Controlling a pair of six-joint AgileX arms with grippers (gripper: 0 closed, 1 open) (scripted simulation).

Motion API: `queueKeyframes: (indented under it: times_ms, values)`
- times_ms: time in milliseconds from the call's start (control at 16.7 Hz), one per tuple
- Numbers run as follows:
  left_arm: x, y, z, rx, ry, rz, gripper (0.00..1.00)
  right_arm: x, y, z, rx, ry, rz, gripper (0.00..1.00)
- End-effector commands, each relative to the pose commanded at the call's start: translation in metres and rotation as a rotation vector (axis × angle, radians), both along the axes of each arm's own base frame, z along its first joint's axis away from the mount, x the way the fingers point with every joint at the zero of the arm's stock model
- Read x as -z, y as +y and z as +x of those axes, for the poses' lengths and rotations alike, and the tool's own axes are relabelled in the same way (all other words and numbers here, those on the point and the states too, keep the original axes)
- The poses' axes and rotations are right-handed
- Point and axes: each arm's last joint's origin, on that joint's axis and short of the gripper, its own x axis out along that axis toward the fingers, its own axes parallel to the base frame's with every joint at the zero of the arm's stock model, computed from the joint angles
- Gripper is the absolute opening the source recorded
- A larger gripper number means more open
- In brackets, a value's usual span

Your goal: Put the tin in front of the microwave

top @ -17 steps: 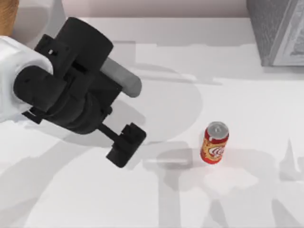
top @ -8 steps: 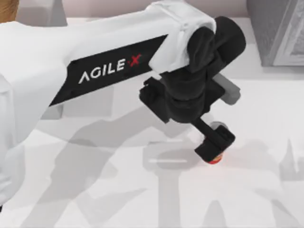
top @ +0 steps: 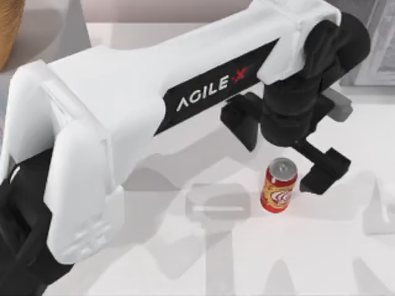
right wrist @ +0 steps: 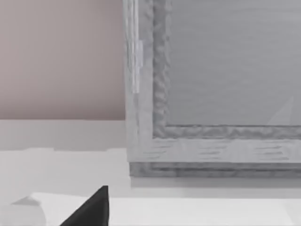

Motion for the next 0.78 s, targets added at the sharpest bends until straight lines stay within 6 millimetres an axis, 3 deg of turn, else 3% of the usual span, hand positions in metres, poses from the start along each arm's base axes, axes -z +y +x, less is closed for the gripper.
queueKeyframes:
  times_ms: [600,780]
  values:
    - [-0.005,-0.004,0.005,-0.029,-0.011,-0.015,1.0,0.0,0.0,0.0,0.0,0.0,0.0,1.0]
    - [0.013,-0.006,0.006,-0.026,-0.01,-0.012,1.0,0.0,0.0,0.0,0.0,0.0,0.0,1.0]
